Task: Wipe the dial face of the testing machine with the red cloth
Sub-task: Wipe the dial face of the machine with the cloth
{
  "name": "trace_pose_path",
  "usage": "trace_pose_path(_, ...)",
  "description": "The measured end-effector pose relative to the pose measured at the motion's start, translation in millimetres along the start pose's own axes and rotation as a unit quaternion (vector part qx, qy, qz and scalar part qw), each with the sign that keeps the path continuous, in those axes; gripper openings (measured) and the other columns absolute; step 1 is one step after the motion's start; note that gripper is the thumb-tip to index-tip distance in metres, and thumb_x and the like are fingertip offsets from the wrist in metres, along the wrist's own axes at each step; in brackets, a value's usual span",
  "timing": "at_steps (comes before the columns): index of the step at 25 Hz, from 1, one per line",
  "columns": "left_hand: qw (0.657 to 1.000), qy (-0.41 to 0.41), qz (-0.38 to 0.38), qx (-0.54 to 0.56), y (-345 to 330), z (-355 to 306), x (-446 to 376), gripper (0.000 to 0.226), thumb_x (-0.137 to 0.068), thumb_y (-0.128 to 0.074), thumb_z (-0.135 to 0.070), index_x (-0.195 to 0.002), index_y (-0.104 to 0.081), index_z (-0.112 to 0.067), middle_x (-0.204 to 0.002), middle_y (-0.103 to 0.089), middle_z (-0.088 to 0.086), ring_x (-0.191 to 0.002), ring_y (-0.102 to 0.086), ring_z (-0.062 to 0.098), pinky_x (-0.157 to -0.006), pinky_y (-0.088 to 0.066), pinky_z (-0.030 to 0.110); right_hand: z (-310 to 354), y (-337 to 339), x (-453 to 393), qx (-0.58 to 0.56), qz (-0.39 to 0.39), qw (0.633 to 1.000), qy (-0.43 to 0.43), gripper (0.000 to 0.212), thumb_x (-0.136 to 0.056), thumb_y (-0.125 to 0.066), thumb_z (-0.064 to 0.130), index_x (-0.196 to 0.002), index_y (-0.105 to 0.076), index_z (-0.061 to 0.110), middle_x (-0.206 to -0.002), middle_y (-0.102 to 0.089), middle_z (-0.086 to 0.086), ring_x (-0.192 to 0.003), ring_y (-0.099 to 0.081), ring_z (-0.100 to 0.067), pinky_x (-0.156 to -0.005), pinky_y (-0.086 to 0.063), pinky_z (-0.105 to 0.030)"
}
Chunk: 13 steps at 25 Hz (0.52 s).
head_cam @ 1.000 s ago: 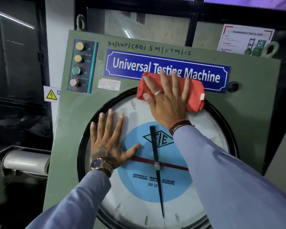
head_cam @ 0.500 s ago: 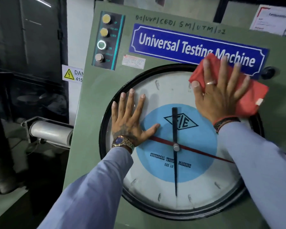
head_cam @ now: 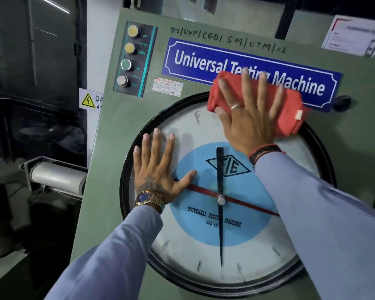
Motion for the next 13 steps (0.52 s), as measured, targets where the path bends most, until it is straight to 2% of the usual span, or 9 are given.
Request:
trace_pose_path(5,1.0,0.003,0.03,-0.007,3.4,-2.0,-1.4,0.112,-0.084,-0.034,-0.097,-0.174,-0.008,-0.036,-0.186,-0.005,0.009,-0.172,-0.002,0.036,-0.138,-0.005,0.061,-97.4,17.1,80.4,0.0,-0.01,0.98,-0.198,0.068,-0.111,-0.029,0.07,-0.175,-0.015,0.049,-0.187,-0.014,-0.012,-0.17,-0.013,-0.049,-0.128,-0.013,-0.082)
trace_pose_path(8,1.0,0.005,0.019,-0.001,6.0,-1.7,-1.6,0.112,-0.084,-0.036,-0.096,-0.175,-0.013,-0.035,-0.186,-0.008,0.01,-0.172,-0.004,0.037,-0.138,-0.007,0.061,-101.4,17.3,97.1,0.01,-0.008,0.97,-0.241,0.072,-0.11,-0.03,0.074,-0.175,-0.016,0.047,-0.187,-0.014,-0.013,-0.17,-0.014,-0.049,-0.128,-0.014,-0.081)
trace_pose_path(10,1.0,0.004,0.014,-0.003,5.8,-1.6,-1.7,0.113,-0.084,-0.038,-0.095,-0.176,-0.019,-0.032,-0.185,-0.009,0.01,-0.172,-0.006,0.037,-0.137,-0.008,0.061,-86.9,14.9,75.2,0.009,-0.011,0.978,-0.208,0.077,-0.108,-0.033,0.076,-0.176,-0.012,0.045,-0.187,-0.013,-0.013,-0.17,-0.012,-0.05,-0.128,-0.011,-0.082)
trace_pose_path(13,1.0,0.002,0.007,-0.002,4.7,-2.4,-0.9,0.113,-0.084,-0.041,-0.095,-0.176,-0.021,-0.03,-0.186,-0.01,0.009,-0.172,-0.006,0.036,-0.137,-0.007,0.06,-17.1,3.4,30.6,0.017,0.01,0.999,-0.029,0.08,-0.108,-0.038,0.072,-0.177,-0.011,0.042,-0.187,-0.013,-0.012,-0.169,-0.012,-0.052,-0.128,-0.006,-0.082)
Point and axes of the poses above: each hand's wrist, its own x-axis away from the middle knuckle, its own y-axis out of the back of the hand, z = x × y, the point moved 6 cm from there along -x, towards the middle knuckle
